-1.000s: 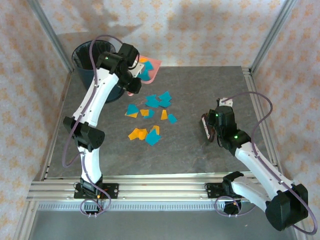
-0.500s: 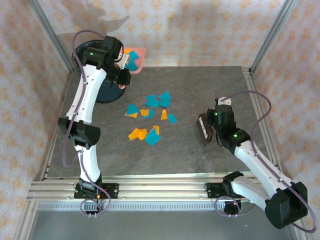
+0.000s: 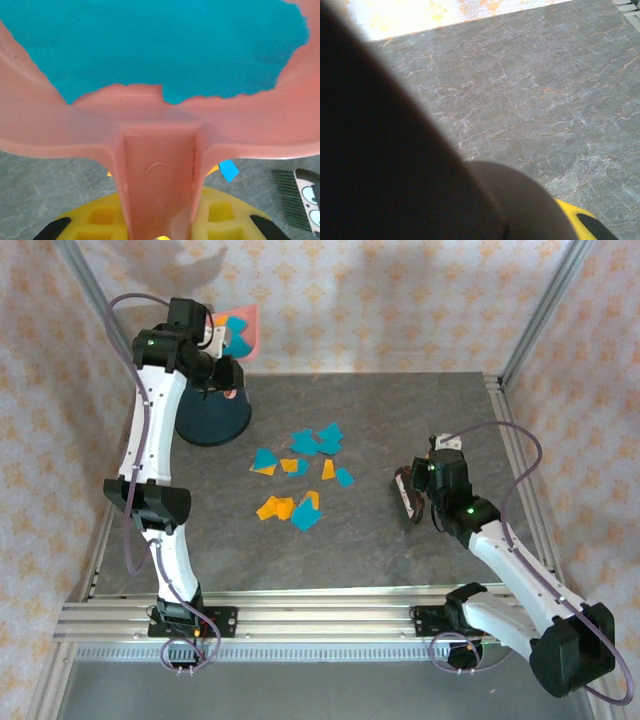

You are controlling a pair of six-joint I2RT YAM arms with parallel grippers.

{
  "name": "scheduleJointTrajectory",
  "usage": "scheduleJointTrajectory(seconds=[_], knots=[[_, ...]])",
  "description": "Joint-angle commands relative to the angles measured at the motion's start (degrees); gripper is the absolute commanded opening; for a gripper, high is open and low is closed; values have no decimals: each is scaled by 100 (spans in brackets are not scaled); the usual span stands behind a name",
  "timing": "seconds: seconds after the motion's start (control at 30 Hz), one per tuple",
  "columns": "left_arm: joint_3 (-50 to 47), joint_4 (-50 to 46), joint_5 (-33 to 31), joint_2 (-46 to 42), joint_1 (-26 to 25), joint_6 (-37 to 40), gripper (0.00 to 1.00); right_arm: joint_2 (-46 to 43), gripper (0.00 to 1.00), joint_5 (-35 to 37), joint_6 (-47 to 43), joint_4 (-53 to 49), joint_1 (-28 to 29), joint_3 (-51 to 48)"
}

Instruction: Sweep away the paper scraps from the table

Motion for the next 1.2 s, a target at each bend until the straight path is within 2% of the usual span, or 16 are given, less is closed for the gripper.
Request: scheduleJointTrajectory(seconds=[0.0, 0.53, 0.83, 1.17], knots=[[159, 344, 343, 123, 132, -332, 0, -27, 0, -22, 106, -51, 37, 261], [-47, 1555, 1210, 325, 532, -1561, 0, -86, 0, -60, 134, -117, 30, 279], [-272, 2198, 1433, 435, 655, -2217, 0, -113, 0, -69, 120, -176, 37, 297], [-1064, 3272, 1708, 194, 705, -3094, 0, -149, 0, -86, 143, -202, 30, 261]])
